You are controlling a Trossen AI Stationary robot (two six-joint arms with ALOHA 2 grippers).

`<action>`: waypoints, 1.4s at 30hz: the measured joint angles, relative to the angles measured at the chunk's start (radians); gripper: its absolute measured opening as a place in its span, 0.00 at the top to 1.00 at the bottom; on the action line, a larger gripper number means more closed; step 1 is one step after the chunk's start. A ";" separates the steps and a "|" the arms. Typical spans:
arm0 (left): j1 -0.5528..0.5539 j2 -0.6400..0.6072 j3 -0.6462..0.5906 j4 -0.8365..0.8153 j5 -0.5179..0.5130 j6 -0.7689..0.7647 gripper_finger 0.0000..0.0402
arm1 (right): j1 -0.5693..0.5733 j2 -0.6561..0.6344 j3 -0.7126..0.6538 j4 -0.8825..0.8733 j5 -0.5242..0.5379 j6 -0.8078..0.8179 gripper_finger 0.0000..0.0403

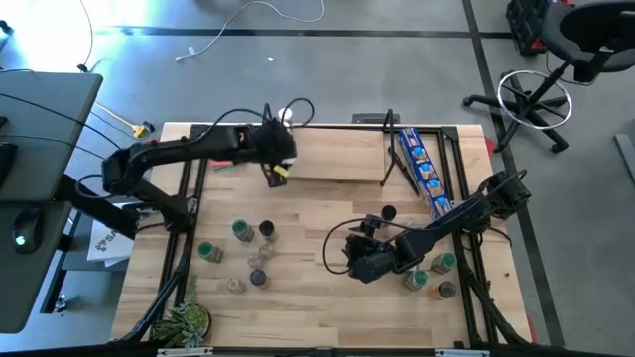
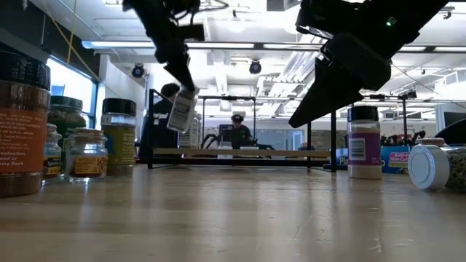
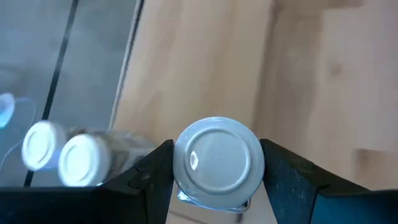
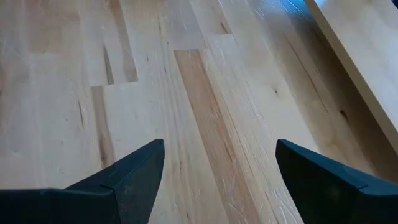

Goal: Shelf spices
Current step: Put the white seasoning bottle on the shelf aligned with the other white seasoning bottles, then adjust the white seasoning bottles on the shelf

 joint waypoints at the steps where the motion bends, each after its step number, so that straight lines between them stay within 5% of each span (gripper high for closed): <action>1: 0.017 0.007 0.000 0.002 0.004 0.006 0.51 | 0.000 0.000 0.000 0.001 0.000 0.000 0.25; 12: 0.083 0.078 0.000 0.008 0.017 0.067 0.44 | 0.000 0.000 0.000 0.000 0.000 0.000 0.25; 42: 0.114 0.021 0.037 0.044 -0.036 0.132 0.37 | -0.001 0.000 0.000 0.001 0.000 0.000 0.25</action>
